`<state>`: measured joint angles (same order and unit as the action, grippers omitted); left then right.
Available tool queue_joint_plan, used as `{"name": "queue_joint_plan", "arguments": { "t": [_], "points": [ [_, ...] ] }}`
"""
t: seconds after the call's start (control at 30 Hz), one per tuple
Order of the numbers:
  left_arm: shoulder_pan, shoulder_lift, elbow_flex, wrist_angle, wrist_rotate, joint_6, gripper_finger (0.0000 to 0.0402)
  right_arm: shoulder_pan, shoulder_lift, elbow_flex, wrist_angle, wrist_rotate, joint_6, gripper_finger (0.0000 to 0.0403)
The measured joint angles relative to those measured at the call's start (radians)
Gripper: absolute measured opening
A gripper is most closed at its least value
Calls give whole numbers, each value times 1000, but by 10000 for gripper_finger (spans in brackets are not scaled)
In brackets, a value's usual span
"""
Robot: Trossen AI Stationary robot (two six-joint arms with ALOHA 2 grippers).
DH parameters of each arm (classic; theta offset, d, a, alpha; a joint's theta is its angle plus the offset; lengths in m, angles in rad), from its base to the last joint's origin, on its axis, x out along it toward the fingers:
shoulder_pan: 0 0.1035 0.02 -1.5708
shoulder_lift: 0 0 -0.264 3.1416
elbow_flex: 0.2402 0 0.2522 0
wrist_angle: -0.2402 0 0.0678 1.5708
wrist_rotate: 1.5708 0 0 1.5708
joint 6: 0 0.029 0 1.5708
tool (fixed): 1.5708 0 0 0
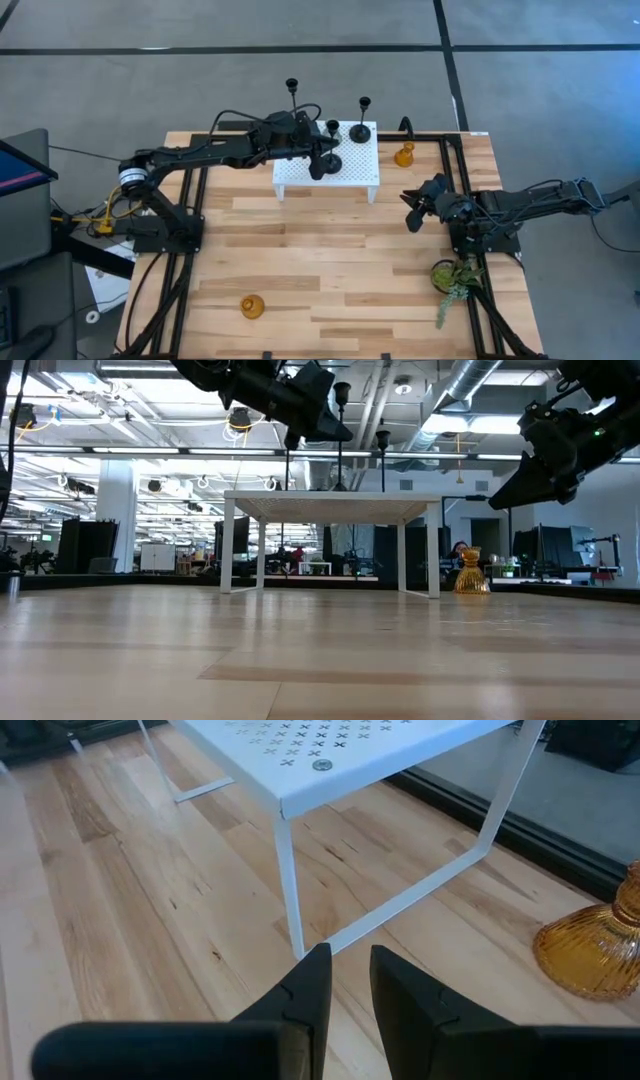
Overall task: Pick & Place candle stick holders
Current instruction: Put the black candle holder on the shelf
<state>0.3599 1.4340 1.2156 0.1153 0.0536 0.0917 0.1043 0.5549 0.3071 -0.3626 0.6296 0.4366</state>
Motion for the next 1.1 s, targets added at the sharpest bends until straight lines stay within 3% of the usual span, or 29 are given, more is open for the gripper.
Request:
{"name": "queue_joint_plan", "arguments": {
  "t": [0.5,1.1],
  "points": [
    [0,-7,-1,-10,-1,0,16,0,0,0,0,0,0,65],
    [0,-8,-3,-4,-1,8,79,0,0,0,-4,-23,0,65]
  ]
}}
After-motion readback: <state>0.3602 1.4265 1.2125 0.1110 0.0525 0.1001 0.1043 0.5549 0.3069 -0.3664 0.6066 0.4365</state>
